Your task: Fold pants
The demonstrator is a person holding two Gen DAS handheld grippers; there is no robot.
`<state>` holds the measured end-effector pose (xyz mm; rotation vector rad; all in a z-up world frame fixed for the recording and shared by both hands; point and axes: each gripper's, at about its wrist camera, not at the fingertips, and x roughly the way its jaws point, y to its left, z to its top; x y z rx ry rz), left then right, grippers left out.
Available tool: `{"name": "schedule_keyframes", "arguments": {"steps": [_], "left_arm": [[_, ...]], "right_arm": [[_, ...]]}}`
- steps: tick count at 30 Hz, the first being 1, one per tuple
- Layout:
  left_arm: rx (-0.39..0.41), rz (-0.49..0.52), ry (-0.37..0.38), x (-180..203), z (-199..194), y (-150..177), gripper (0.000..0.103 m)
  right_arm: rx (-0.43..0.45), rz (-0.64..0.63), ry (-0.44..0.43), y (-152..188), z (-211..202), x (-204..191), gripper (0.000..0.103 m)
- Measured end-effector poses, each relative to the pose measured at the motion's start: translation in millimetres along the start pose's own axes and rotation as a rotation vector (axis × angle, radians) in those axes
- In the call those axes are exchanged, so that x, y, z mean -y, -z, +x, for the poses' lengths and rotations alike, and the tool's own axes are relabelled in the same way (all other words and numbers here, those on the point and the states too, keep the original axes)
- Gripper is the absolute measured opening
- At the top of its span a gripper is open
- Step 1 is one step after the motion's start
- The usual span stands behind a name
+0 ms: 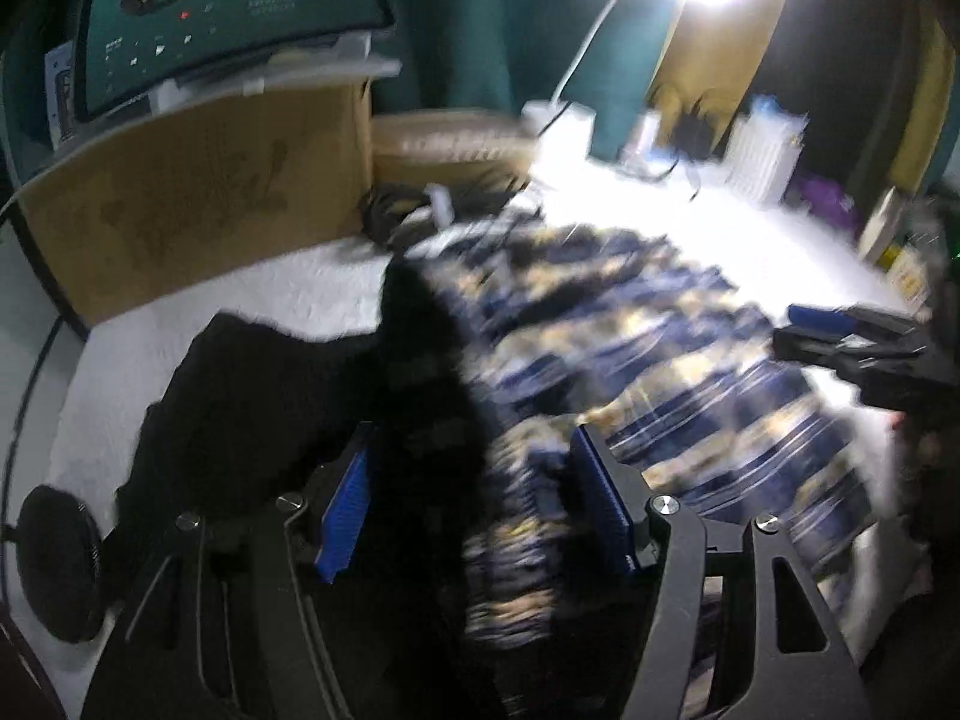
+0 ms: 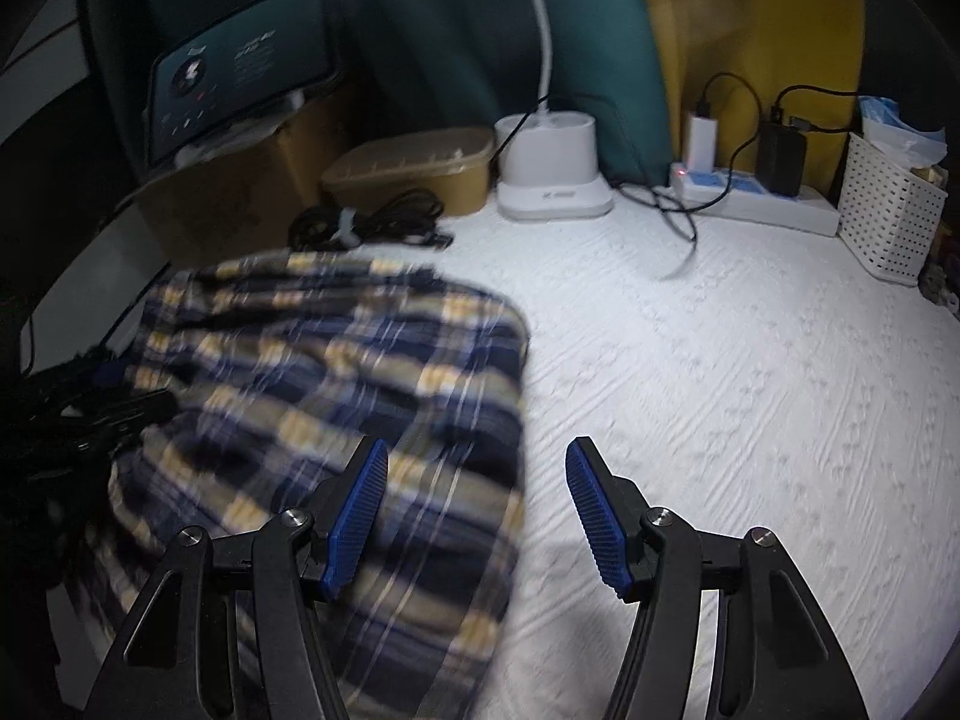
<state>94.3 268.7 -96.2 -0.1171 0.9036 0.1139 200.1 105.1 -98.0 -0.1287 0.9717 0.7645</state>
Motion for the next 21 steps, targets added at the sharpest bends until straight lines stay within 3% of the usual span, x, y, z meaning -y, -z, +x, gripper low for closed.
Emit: {"name": "schedule_keyframes", "arguments": {"steps": [4, 11, 16, 21], "left_arm": [[-0.021, -0.017, -0.017, -6.1, 3.5, 11.0, 0.066], [0.015, -0.041, -0.045, -10.6, -10.5, 15.9, 0.066], [0.067, -0.050, 0.009, -6.6, -29.6, 20.5, 0.066], [0.063, -0.041, 0.030, 3.2, -33.2, 26.7, 0.066]], "right_arm": [[-0.026, -0.004, 0.010, 16.4, 5.0, -0.9, 0.064], [-0.022, 0.014, 0.039, 30.6, -5.7, 9.4, 0.064], [-0.004, 0.019, 0.029, 36.9, -19.8, 8.7, 0.064], [0.003, 0.006, 0.005, 39.7, -27.8, 0.6, 0.064]]}}
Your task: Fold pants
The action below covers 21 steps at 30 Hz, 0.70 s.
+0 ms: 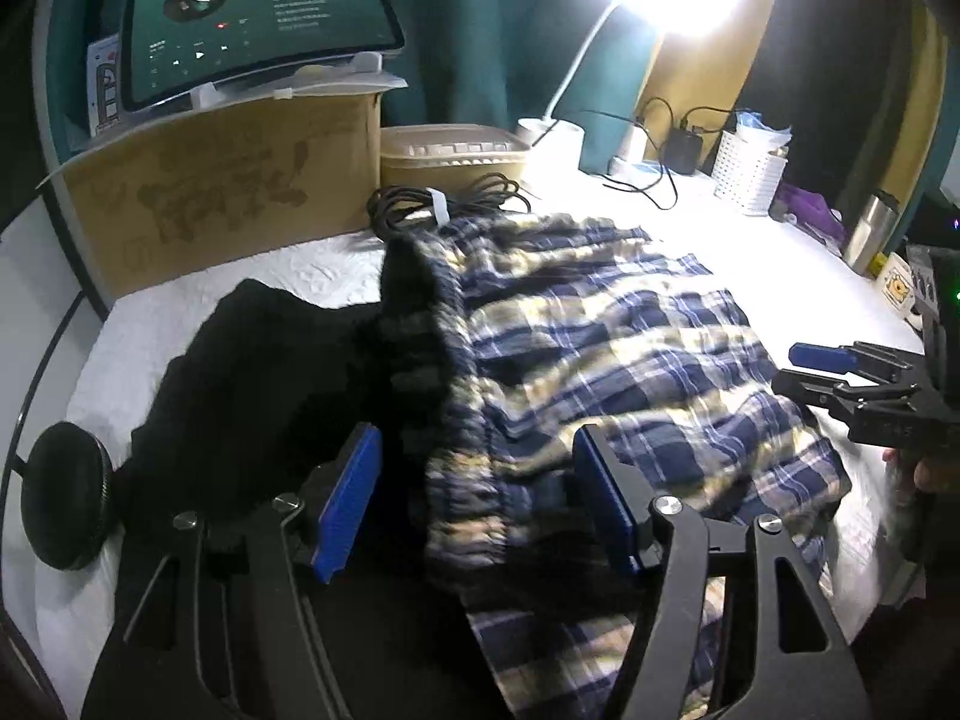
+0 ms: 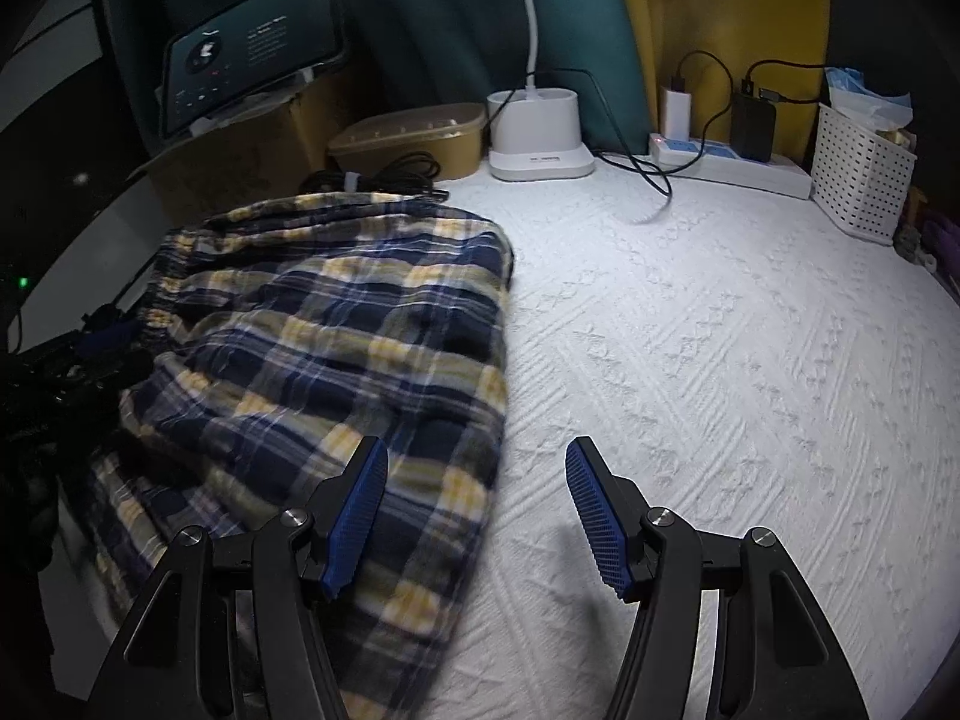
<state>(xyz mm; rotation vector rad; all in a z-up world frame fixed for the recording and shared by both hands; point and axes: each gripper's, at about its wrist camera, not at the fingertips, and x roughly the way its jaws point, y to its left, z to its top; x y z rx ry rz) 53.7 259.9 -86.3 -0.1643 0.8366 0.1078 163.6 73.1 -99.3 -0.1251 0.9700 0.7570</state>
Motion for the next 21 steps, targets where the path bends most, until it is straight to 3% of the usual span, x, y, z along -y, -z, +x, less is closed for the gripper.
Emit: {"name": "schedule_keyframes", "arguments": {"steps": [11, 21], "left_arm": [[-0.081, -0.016, -0.031, -2.7, 15.5, 23.7, 0.067], [-0.069, -0.012, -0.062, -9.9, 10.7, 29.1, 0.070]], "right_arm": [[-0.044, -0.010, -0.023, 23.6, 2.0, -8.1, 0.064], [-0.037, -0.024, 0.007, 33.2, -3.5, -4.8, 0.064]]}}
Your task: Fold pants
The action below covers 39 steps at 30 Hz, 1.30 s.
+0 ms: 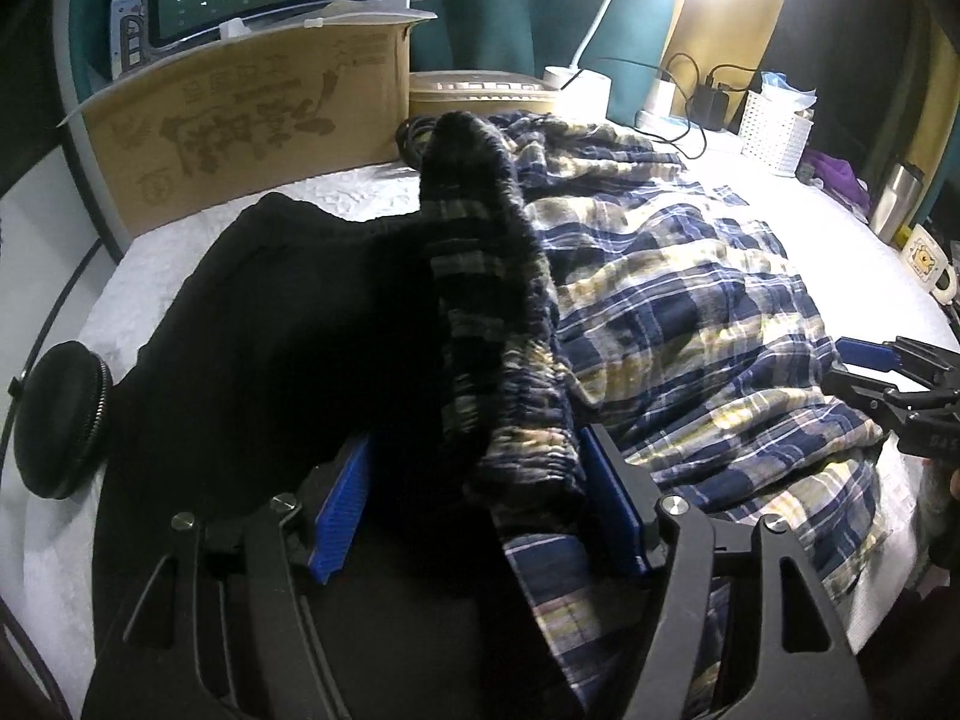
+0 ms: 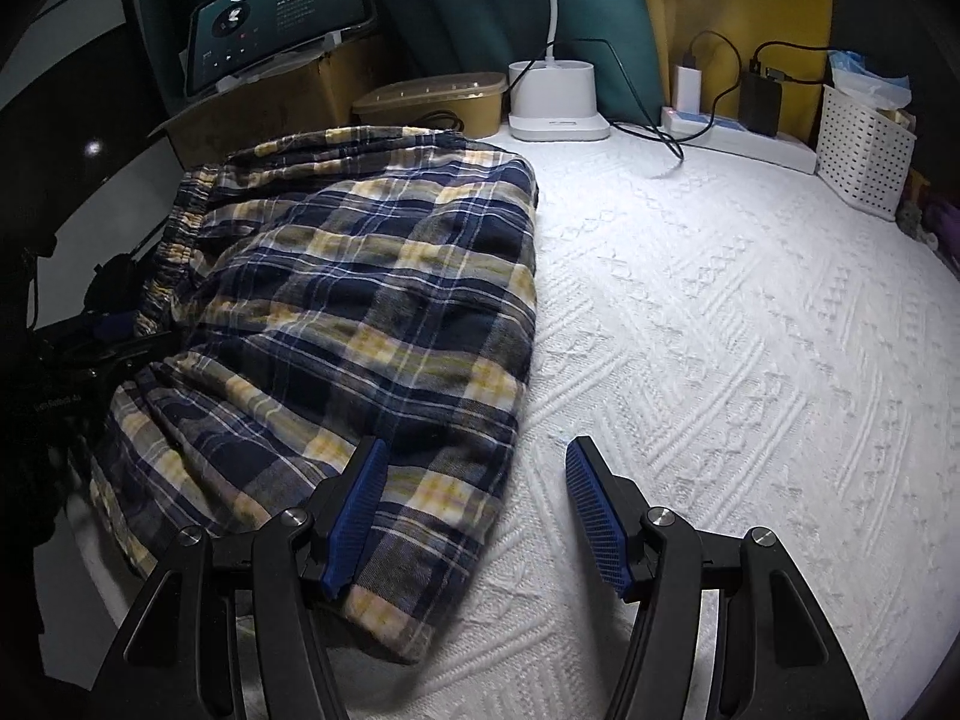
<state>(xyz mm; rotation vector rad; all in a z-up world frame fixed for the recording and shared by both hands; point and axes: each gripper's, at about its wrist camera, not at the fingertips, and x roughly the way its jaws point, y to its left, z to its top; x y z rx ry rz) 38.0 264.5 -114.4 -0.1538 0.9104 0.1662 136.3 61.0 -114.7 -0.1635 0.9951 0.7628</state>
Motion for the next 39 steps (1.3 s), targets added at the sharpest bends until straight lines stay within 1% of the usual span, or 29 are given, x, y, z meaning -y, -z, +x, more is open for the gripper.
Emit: {"name": "schedule_keyframes", "arguments": {"steps": [5, 10, 12, 17, 22, 28, 29, 30, 31, 32, 39], "left_arm": [[0.009, -0.003, -0.015, 0.7, -6.7, 1.5, 0.069], [0.069, 0.010, 0.044, 5.6, -28.2, 2.1, 0.069], [0.082, 0.025, 0.055, 10.2, -32.5, 0.5, 0.069], [0.072, 0.048, 0.047, 20.7, -28.5, -3.6, 0.069], [0.093, 0.057, 0.038, 30.1, -35.2, -9.9, 0.069], [0.098, 0.104, 0.036, 56.9, -43.5, -11.7, 0.069], [0.099, 0.108, 0.040, 61.1, -44.8, -11.5, 0.069], [0.100, 0.113, 0.044, 65.3, -45.6, -11.7, 0.069], [0.101, 0.119, 0.050, 71.5, -46.6, -12.2, 0.069], [0.101, 0.122, 0.054, 75.8, -47.3, -12.6, 0.069], [0.119, 0.161, 0.090, 110.3, -55.5, -14.1, 0.069]], "right_arm": [[0.001, 0.001, 0.006, 6.4, -4.8, 2.7, 0.064], [0.000, 0.006, 0.007, 9.9, -8.0, 6.3, 0.064], [0.000, 0.005, 0.007, 10.6, -8.7, 6.7, 0.064], [0.001, 0.010, 0.009, 11.3, -13.1, 8.5, 0.064], [0.015, 0.019, 0.024, 16.0, -26.2, 16.8, 0.064], [0.033, 0.044, 0.048, 25.5, -42.6, 31.7, 0.064], [0.038, 0.049, 0.052, 27.3, -45.7, 33.9, 0.065], [0.044, 0.053, 0.055, 29.0, -49.3, 36.8, 0.069], [0.052, 0.057, 0.058, 30.8, -53.8, 39.2, 0.075], [0.060, 0.061, 0.061, 32.5, -58.3, 41.6, 0.077], [0.109, 0.085, 0.084, 42.9, -87.1, 57.1, 0.078]]}}
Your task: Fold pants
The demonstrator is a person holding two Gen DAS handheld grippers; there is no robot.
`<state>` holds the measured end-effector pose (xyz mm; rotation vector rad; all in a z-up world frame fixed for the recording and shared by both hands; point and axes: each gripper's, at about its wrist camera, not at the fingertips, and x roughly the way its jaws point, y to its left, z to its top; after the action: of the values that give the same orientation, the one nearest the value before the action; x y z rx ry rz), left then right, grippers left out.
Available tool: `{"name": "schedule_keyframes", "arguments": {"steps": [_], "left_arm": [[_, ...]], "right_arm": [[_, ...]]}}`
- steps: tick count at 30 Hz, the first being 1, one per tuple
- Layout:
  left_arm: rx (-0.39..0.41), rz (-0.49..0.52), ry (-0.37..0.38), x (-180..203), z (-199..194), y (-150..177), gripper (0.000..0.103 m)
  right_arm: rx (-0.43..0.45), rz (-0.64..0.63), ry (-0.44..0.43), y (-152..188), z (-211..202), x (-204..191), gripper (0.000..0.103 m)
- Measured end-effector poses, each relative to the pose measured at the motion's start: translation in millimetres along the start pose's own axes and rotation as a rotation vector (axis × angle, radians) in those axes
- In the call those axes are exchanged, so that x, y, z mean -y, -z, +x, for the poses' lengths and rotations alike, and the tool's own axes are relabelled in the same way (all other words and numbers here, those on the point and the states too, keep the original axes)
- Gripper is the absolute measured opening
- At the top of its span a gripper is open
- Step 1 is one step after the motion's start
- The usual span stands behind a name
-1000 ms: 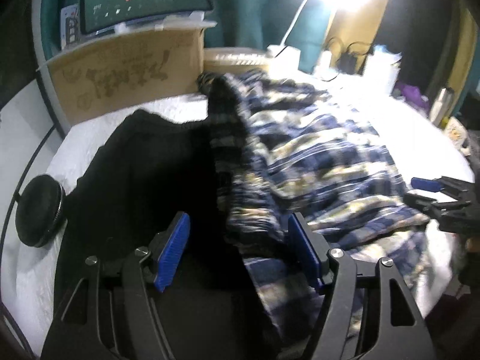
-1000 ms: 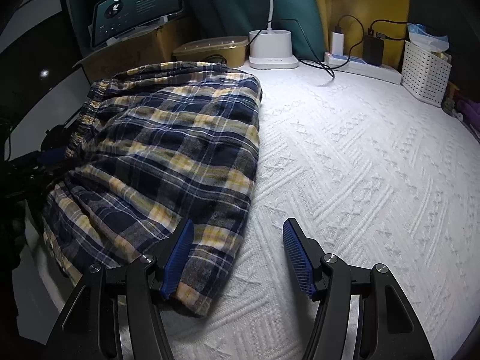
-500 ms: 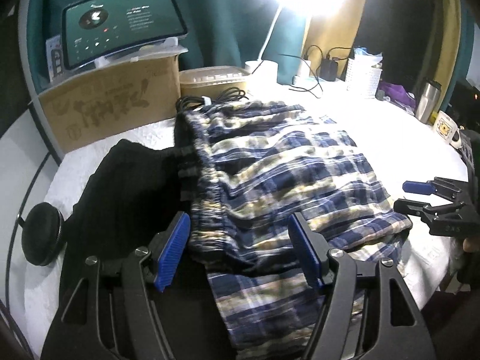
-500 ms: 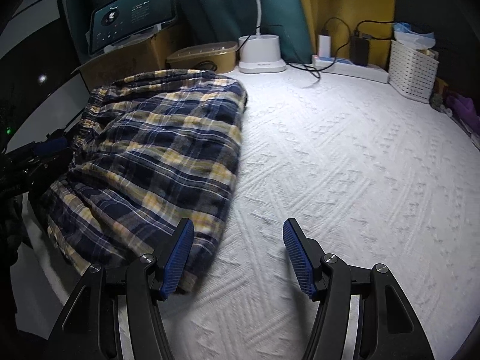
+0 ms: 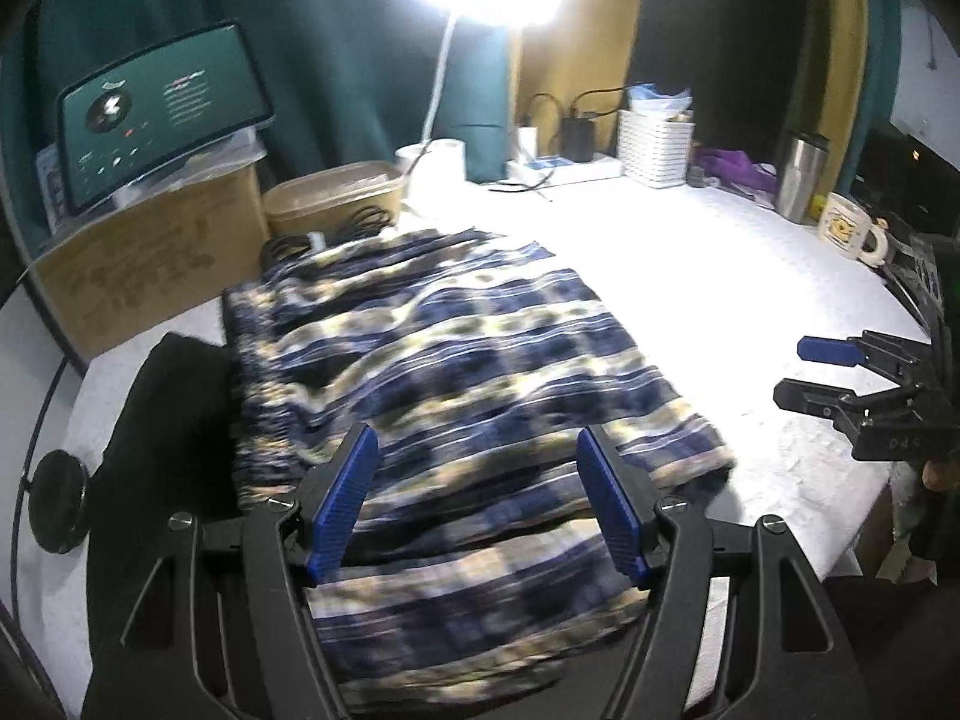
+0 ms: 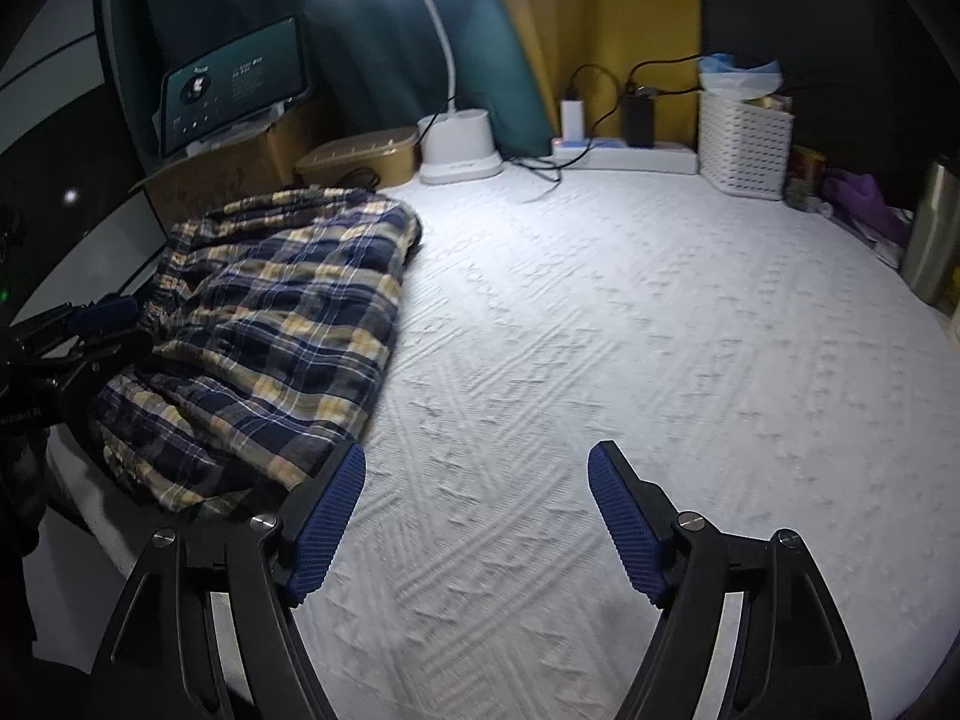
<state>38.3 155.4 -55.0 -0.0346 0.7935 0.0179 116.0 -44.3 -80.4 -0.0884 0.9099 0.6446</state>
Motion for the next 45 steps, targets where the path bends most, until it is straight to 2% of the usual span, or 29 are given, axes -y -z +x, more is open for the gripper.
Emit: {"name": "schedule_keyframes", "arguments": {"steps": [4, 8, 20, 26, 31, 33, 34, 39, 45], "left_arm": [[0.024, 0.020, 0.008, 19.0, -4.0, -5.1, 0.070], [0.063, 0.023, 0.024, 34.1, -10.6, -12.9, 0.080], [0.129, 0.090, 0.081, 76.2, -29.5, -26.7, 0.081], [0.166, 0.091, 0.084, 89.7, -38.7, -29.5, 0.084], [0.229, 0.089, 0.101, 104.3, -57.6, -31.9, 0.085], [0.254, 0.087, 0.105, 109.7, -64.2, -33.0, 0.094], [0.274, 0.092, 0.107, 113.6, -69.3, -33.3, 0.096], [0.355, 0.101, 0.115, 126.1, -91.3, -36.3, 0.097], [0.412, 0.090, 0.108, 132.1, -110.9, -37.9, 0.101]], "right_arm": [[0.025, 0.015, 0.013, 3.9, -16.2, 11.7, 0.078], [0.057, 0.034, 0.036, 8.0, -34.7, 20.6, 0.079], [0.149, 0.098, 0.133, 25.8, -94.4, 51.1, 0.079], [0.199, 0.123, 0.187, 33.1, -126.7, 63.6, 0.080], [0.255, 0.125, 0.231, 31.7, -156.3, 66.9, 0.081], [0.277, 0.126, 0.241, 30.8, -167.4, 66.8, 0.082], [0.291, 0.123, 0.244, 30.6, -173.8, 66.4, 0.083], [0.343, 0.104, 0.265, 29.7, -200.0, 62.2, 0.084], [0.395, 0.083, 0.287, 27.5, -225.4, 55.7, 0.087]]}}
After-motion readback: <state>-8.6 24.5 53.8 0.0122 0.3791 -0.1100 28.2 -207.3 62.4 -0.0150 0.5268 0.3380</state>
